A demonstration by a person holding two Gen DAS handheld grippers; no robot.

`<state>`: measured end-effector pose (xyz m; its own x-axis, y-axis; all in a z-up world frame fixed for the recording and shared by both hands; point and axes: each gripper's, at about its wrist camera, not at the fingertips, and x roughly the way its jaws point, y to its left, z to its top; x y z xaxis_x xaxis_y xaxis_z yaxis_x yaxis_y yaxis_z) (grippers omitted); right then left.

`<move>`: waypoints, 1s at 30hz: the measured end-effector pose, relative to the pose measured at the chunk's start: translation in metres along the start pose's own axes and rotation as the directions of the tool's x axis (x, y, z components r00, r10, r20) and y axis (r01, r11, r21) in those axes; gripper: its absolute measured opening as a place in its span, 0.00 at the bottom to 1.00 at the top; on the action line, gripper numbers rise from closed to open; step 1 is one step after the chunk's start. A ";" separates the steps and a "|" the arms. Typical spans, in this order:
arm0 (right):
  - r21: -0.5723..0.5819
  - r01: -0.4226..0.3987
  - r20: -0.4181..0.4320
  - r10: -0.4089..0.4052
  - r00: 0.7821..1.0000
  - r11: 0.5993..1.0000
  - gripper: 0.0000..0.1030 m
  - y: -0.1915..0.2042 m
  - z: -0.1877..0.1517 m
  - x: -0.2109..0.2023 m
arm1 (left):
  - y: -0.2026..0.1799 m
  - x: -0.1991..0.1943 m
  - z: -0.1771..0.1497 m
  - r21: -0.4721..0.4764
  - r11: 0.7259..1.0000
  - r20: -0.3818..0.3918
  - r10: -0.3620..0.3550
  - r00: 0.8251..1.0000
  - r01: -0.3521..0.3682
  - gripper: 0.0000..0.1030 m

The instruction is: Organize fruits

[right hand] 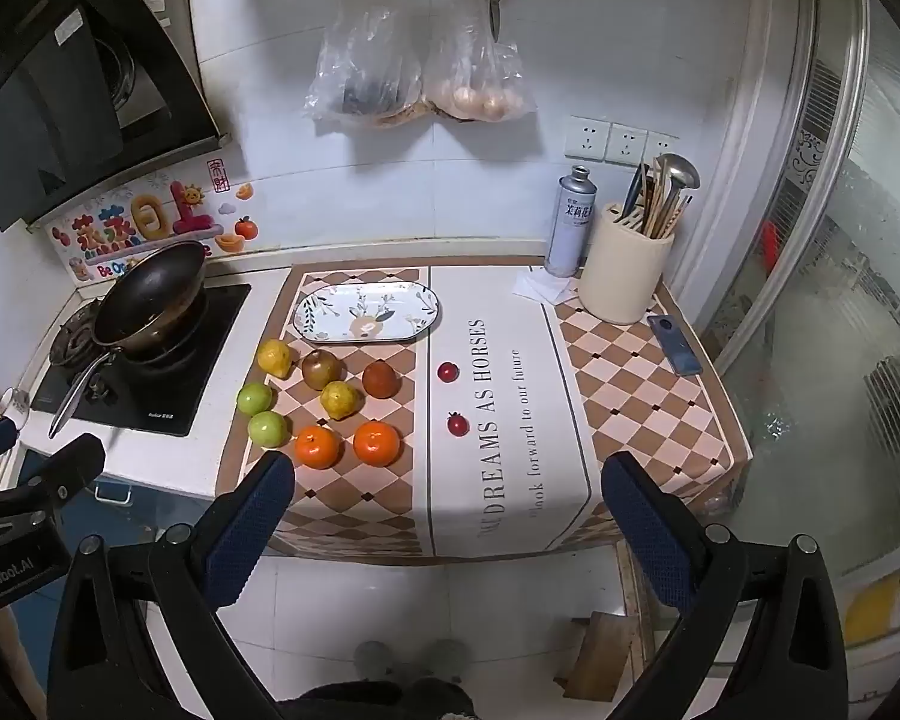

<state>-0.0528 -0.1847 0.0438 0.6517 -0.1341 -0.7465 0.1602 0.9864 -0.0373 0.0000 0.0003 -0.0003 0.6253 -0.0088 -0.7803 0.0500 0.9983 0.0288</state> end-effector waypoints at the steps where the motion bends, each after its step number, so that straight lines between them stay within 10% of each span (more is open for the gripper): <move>1: 0.001 0.001 0.000 -0.001 1.000 1.000 1.00 0.000 0.000 0.000 | 0.000 0.000 0.000 0.000 1.000 0.002 -0.002 1.000 0.002 1.00; 30: -0.001 -0.008 -0.009 0.008 1.000 1.000 1.00 -0.001 0.001 0.001 | -0.006 -0.007 0.013 0.000 1.000 0.002 0.006 1.000 -0.006 1.00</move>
<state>-0.0521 -0.1862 0.0435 0.6463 -0.1255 -0.7527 0.1541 0.9875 -0.0323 0.0054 -0.0058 0.0125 0.6272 -0.0033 -0.7789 0.0463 0.9984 0.0331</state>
